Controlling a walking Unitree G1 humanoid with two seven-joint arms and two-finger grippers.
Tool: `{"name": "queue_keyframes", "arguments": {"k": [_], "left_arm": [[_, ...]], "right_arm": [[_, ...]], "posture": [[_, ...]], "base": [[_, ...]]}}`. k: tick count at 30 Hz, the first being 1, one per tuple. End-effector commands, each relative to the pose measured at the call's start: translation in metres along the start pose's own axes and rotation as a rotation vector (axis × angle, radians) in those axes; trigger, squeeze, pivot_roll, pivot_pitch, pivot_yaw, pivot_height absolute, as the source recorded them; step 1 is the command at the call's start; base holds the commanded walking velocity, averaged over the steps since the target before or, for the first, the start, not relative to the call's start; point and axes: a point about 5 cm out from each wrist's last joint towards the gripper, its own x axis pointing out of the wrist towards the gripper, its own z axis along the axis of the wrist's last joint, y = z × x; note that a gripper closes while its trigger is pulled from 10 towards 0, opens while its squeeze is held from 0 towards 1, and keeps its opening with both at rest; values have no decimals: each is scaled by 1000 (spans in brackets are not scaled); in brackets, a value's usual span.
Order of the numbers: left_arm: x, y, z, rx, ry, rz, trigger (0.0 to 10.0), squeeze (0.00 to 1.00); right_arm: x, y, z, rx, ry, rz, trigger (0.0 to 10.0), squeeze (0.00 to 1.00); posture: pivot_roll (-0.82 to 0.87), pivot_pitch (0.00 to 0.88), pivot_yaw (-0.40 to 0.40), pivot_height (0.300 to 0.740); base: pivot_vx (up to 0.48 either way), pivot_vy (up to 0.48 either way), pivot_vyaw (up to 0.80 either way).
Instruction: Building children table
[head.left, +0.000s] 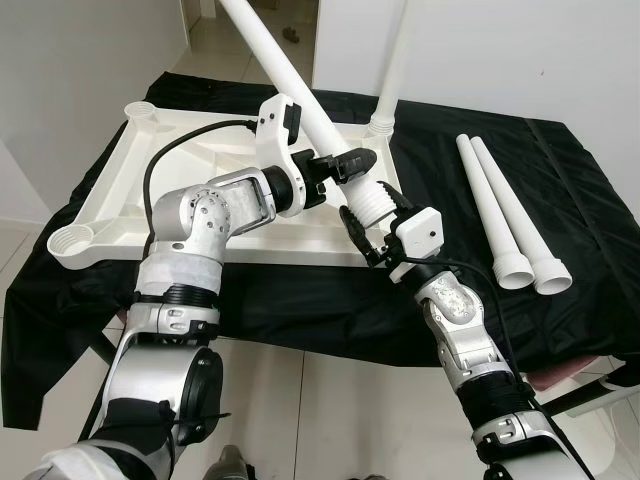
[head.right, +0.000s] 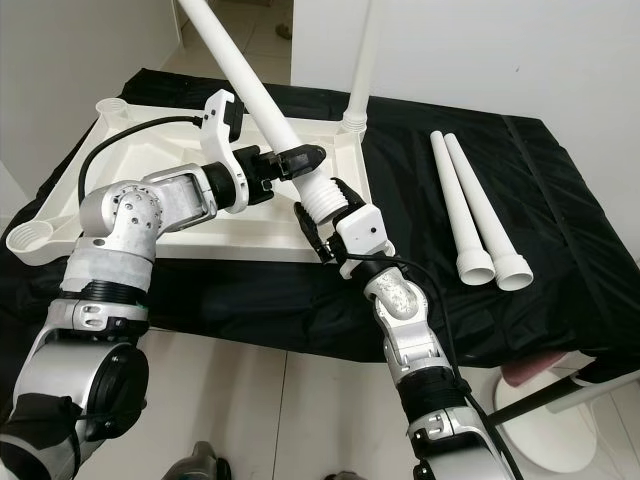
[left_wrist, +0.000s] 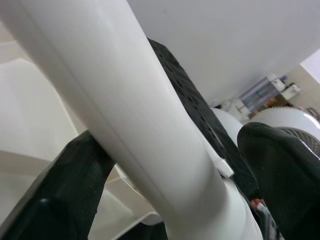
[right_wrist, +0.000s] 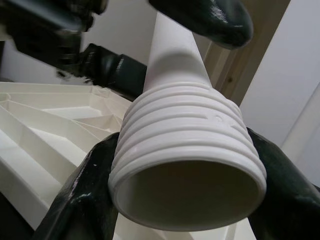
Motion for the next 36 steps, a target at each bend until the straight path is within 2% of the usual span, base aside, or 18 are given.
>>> {"name": "queue_keyframes", "arguments": {"k": [1, 7, 10, 16, 20, 23, 29, 30, 31, 32, 33, 36], "left_arm": [[4, -3, 10, 12, -29, 5, 10000, 0], [5, -1, 20, 6, -48, 22, 10000, 0], [3, 9, 46, -27, -102, 90, 10000, 0], [2, 13, 56, -42, -121, 114, 10000, 0], [-1, 16, 75, -52, -168, 141, 10000, 0], [-2, 15, 81, -54, -177, 136, 10000, 0], [2, 13, 79, -63, -165, 116, 10000, 0], [4, 11, 78, -64, -159, 102, 5333, 0], [5, 10, 77, -65, -156, 88, 2157, 0], [6, 9, 77, -67, -155, 73, 2157, 0], [7, 8, 76, -74, -148, 59, 0, 0], [8, 5, 74, -78, -134, 35, 0, 0]], "right_arm": [[-1, 2, 2, -4, -6, 21, 10000, 0], [-4, 4, 2, -1, -2, 22, 10000, 0], [-12, 8, 0, -1, 8, 28, 10000, 0], [-15, 8, 0, -8, 14, 31, 10000, 0], [-16, 9, -1, -18, 16, 37, 10000, 0], [-16, 9, 0, -30, 14, 42, 10000, 0], [-13, 9, 2, -69, 4, 56, 10000, 0], [-12, 9, 2, -73, 1, 56, 10000, 0], [-11, 9, 3, -77, 0, 56, 10000, 0], [-10, 8, 3, -78, -1, 56, 10000, 0], [-10, 8, 4, -83, -3, 58, 10000, 0], [-9, 8, 4, -91, -7, 59, 10000, 0]], "posture": [[89, 0, -26, 740], [91, 0, -27, 740], [89, 0, -18, 740], [88, 0, -15, 740], [90, 0, -9, 740], [91, 0, -7, 740], [92, 0, -4, 740], [98, 9, -7, 740], [99, 10, -7, 740], [101, 11, -8, 740], [101, 11, -8, 740], [107, 14, -11, 740]], "base": [[0, 0, 0], [0, 0, 0], [0, 0, 0], [0, 0, 0], [0, 0, 0], [0, 0, 0], [0, 0, 0], [0, 0, 0], [0, 0, 0], [0, 0, 0], [0, 0, 0], [0, 0, 0]]}}
